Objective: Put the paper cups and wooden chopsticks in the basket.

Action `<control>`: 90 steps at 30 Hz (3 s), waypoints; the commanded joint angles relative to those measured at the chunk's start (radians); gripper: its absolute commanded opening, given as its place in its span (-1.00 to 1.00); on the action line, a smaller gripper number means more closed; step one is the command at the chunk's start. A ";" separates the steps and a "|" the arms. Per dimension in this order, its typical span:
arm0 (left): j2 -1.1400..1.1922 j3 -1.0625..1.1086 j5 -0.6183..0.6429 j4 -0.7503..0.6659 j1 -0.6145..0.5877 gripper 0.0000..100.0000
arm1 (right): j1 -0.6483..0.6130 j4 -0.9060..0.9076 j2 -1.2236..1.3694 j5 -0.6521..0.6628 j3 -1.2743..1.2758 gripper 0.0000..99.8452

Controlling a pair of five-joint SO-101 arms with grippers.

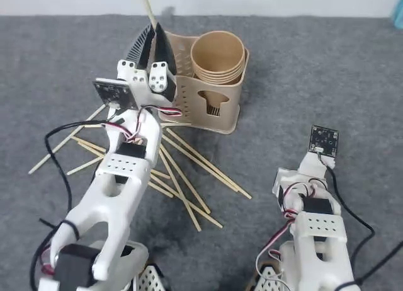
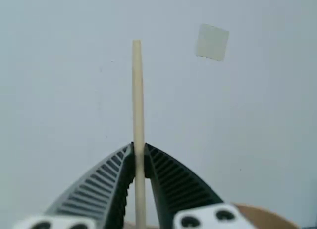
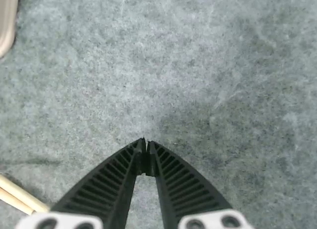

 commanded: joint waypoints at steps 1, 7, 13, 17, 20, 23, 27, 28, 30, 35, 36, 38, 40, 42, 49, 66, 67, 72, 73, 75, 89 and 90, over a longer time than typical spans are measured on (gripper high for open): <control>-0.015 -0.001 -0.006 -0.015 0.009 -0.92 | 0.005 -0.019 -0.027 -0.003 -0.008 -0.98; -0.098 -0.001 0.000 0.152 0.011 -0.77 | 0.005 -0.019 -0.027 -0.003 -0.008 -0.98; -0.281 -0.001 0.002 0.336 0.009 -0.77 | 0.005 -0.021 -0.027 -0.003 -0.008 -0.98; -0.436 -0.001 0.003 0.443 -0.032 -0.77 | 0.005 -0.019 -0.027 -0.003 -0.008 -0.98; -0.572 -0.001 0.003 0.566 -0.084 -0.77 | 0.005 -0.018 -0.027 -0.003 -0.008 -0.98; -0.721 -0.002 0.003 0.729 -0.144 -0.77 | 0.005 -0.016 -0.027 -0.003 -0.008 -0.98; -0.911 -0.004 0.005 0.956 -0.270 -0.77 | 0.005 -0.015 -0.027 -0.003 -0.006 -0.98; -0.951 -0.004 0.005 1.008 -0.308 -0.77 | 0.005 -0.015 -0.027 -0.003 -0.006 -0.98; -1.020 -0.001 0.025 1.143 -0.394 -0.76 | 0.005 -0.015 -0.027 -0.003 -0.006 -0.98; -1.069 0.004 0.089 1.525 -0.589 -0.76 | 0.005 -0.013 -0.025 -0.003 -0.005 -0.98; -1.062 0.007 0.089 1.587 -0.615 -0.76 | 0.005 -0.013 -0.025 -0.003 -0.005 -0.98; -1.036 0.033 0.087 1.677 -0.641 -0.76 | 0.004 -0.013 -0.024 -0.003 -0.005 -0.98; -1.000 0.065 0.087 1.725 -0.640 -0.76 | 0.002 -0.013 -0.022 -0.003 -0.005 -0.98; -0.953 0.097 0.057 1.735 -0.640 -0.76 | 0.001 -0.013 -0.021 -0.003 -0.005 -0.98; -0.689 0.165 -0.121 1.735 -0.632 -0.47 | 0.004 0.013 -0.027 -0.003 -0.003 -0.98; -0.147 -0.101 -0.422 1.516 -0.629 -0.67 | -0.002 0.004 -0.024 -0.008 -0.005 -0.98; -0.100 -0.179 -0.436 1.562 -0.629 -0.70 | -0.002 0.004 -0.024 -0.008 -0.005 -0.98; 0.178 -0.584 -0.531 1.781 -0.612 -0.59 | -0.002 0.005 -0.024 -0.008 -0.005 -0.98; 0.238 -0.661 -0.552 1.820 -0.609 -0.57 | -0.002 0.005 -0.024 -0.008 -0.005 -0.98; 0.356 -0.812 -0.609 1.886 -0.606 -0.56 | -0.001 0.005 -0.025 -0.008 -0.005 -0.98; 1.057 -1.601 -0.812 2.090 -0.562 -0.56 | 0.002 0.005 -0.027 -0.005 -0.005 -0.98; 1.102 -1.644 -0.812 2.101 -0.560 -0.56 | 0.002 0.005 -0.027 -0.005 -0.005 -0.98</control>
